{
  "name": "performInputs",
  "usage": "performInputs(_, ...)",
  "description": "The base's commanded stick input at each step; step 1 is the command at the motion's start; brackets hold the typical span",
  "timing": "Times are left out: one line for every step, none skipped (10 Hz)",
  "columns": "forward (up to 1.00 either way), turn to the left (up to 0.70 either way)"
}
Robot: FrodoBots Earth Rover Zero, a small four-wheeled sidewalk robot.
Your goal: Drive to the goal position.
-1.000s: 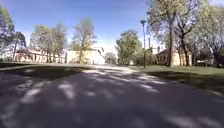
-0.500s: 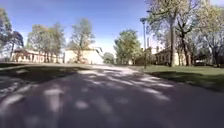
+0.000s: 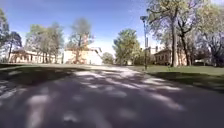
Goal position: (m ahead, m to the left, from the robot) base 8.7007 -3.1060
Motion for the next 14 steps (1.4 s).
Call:
performInputs(1.00,0.00)
performInputs(1.00,0.00)
performInputs(1.00,0.00)
performInputs(1.00,0.00)
performInputs(1.00,0.00)
performInputs(1.00,0.00)
performInputs(1.00,0.00)
performInputs(1.00,0.00)
performInputs(1.00,0.00)
performInputs(1.00,0.00)
performInputs(1.00,0.00)
performInputs(1.00,0.02)
performInputs(1.00,0.21)
performInputs(1.00,0.39)
